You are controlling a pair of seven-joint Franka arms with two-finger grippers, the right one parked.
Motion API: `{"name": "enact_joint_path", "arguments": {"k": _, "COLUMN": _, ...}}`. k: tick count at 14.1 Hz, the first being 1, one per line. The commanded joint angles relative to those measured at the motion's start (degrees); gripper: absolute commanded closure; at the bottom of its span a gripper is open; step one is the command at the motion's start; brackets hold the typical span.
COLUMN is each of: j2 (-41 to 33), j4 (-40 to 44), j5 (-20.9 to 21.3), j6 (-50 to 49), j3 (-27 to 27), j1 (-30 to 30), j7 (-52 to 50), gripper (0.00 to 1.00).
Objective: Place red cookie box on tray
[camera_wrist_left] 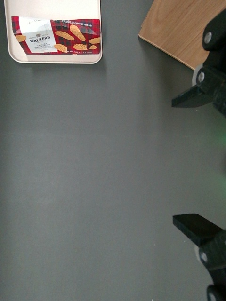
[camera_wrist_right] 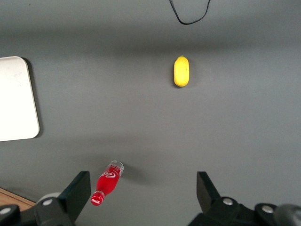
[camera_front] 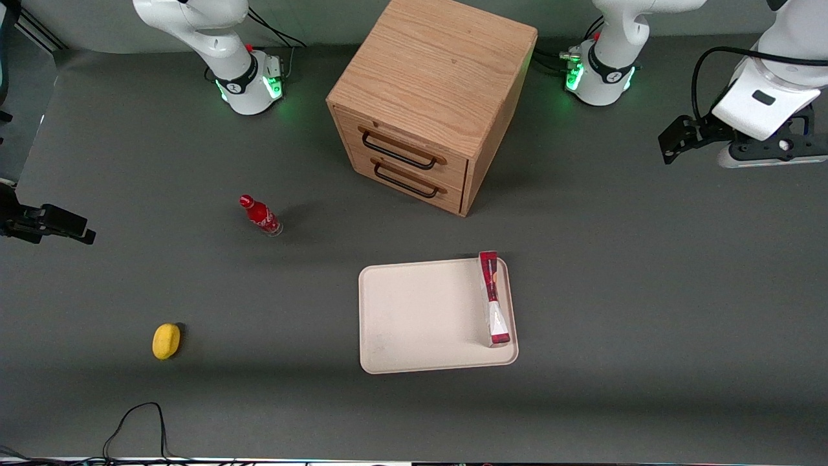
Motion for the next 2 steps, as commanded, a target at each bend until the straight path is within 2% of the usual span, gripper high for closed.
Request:
{"name": "enact_joint_path", "arguments": {"k": 1, "j2": 0.52, "j4": -0.46, "j5": -1.51, "j6": 1.45, "j3": 1.87, "j1": 0.51, "j7": 3.24, "gripper": 0.0}}
{"name": "enact_joint_path", "arguments": {"k": 2, "j2": 0.52, "j4": -0.46, "j5": -1.51, "j6": 1.54, "j3": 1.97, "j1": 0.51, "j7": 3.51, "gripper": 0.0}}
